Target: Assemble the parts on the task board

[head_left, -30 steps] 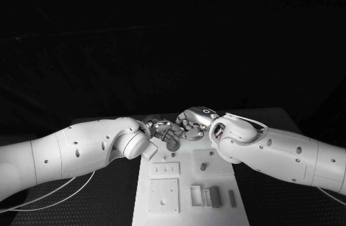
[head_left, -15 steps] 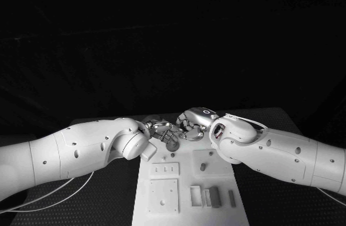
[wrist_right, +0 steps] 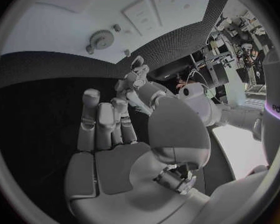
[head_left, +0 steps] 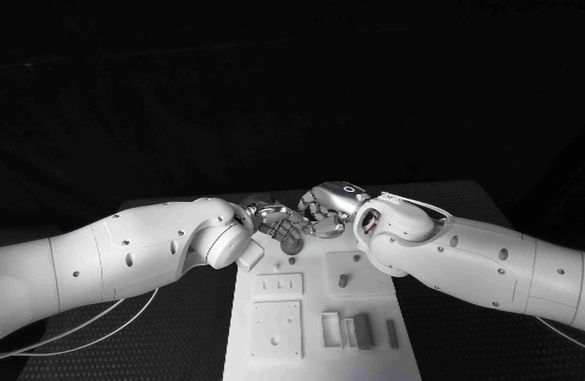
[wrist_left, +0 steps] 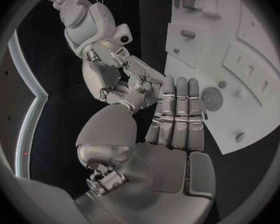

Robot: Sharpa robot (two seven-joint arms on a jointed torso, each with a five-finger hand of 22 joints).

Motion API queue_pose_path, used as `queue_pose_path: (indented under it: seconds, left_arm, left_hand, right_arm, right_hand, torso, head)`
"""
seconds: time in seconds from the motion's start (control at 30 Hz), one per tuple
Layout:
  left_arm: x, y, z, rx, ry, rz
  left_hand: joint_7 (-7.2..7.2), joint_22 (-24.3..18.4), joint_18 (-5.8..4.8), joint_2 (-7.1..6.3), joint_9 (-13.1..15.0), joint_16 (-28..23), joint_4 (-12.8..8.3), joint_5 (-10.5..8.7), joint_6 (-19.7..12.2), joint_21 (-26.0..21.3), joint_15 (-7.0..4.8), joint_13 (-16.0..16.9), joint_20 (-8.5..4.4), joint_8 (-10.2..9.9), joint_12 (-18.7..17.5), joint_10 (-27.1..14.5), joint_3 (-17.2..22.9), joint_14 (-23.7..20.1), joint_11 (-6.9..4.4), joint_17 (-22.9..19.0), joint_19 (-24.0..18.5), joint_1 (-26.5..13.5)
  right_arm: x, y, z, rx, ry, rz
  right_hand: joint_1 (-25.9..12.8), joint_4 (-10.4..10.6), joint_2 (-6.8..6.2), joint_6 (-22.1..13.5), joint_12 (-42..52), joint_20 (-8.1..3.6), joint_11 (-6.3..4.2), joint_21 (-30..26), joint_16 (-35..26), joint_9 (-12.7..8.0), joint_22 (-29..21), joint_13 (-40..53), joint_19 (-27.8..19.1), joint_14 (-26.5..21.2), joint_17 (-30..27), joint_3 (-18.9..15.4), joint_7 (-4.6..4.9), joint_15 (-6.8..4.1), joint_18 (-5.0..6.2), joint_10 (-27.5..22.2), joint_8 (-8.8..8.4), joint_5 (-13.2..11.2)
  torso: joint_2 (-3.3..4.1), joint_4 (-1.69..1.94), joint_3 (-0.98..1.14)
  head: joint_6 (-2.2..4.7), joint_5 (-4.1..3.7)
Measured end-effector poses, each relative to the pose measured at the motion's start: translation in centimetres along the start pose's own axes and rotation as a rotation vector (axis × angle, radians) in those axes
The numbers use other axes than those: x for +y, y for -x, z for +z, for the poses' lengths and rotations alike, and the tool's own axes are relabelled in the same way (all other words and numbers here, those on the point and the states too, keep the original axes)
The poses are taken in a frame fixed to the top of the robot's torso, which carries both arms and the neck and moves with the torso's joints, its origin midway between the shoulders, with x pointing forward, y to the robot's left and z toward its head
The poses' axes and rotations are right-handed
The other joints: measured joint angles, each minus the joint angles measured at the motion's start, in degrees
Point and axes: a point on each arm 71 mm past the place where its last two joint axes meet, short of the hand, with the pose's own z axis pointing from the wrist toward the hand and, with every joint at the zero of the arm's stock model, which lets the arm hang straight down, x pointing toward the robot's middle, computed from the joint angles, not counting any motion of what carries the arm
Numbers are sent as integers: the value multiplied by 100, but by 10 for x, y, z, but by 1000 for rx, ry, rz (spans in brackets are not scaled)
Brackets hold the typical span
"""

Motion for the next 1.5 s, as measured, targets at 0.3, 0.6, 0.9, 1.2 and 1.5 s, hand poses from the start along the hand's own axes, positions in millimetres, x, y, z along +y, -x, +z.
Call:
queue_pose_path:
  seconds: [0.3,0.6,0.9,1.2,1.5]
  left_arm:
    - [-1,3,-1,-9,-3,6]
    - [5,15,-3,-31,3,18]
    - [15,27,-8,-26,38,75]
    - [32,22,-15,16,109,195]
    - [45,19,-20,28,159,317]
  left_hand:
    - [-13,31,-1,-15,40,0,0,-1,13,23,-1,56,-20,39,27,21,-1,42,-22,49,21,-15]
    - [-33,54,-1,-29,72,0,-14,-1,32,23,-21,94,-40,68,27,41,13,62,-42,81,40,-29]
    - [-25,107,0,-13,129,18,-14,-2,40,53,-43,168,-72,68,80,71,13,126,-72,149,73,-43]
    - [-43,281,-1,65,260,200,23,-14,83,175,-93,364,-133,123,240,153,-26,176,-116,261,174,-198]
    - [-54,631,-1,114,519,699,-4,4,90,424,-186,861,-213,179,694,127,-59,247,-235,467,298,-309]
  right_arm:
    - [-9,-4,-2,8,-24,40]
    - [-34,-6,-15,1,-81,79]
    - [-71,2,-31,-80,-147,125]
    - [-123,11,-44,-135,-261,218]
    - [-163,15,-55,-164,-309,547]
  right_hand:
    - [-207,116,-354,-371,-290,83,272,-119,-172,-214,0,-121,-167,-421,-302,56,365,194,-37,-274,-526,72]
    - [-248,344,-719,-718,-340,224,495,-255,-267,-315,0,-171,-370,-607,-376,-27,524,440,15,-497,-716,46]
    - [-243,427,-770,-759,-340,255,513,-260,-283,-320,0,-190,-401,-627,-395,-33,547,460,27,-515,-716,46]
    - [-203,496,-730,-841,-520,340,509,-445,-514,-311,0,-334,-659,-823,-538,-32,610,482,27,-697,-695,46]
    - [-404,280,-275,-1080,-3347,1003,1052,-2637,-4068,-301,-939,-2595,-3099,-2632,-2429,219,799,1479,-547,-1606,-685,62]
  torso:
    - [1,2,0]
    - [1,-3,1]
    - [-3,-7,7]
    - [-7,4,7]
    - [-6,1,5]
  head:
    - [-18,6]
    - [-27,19]
    - [-42,57]
    - [-100,76]
    - [-131,101]
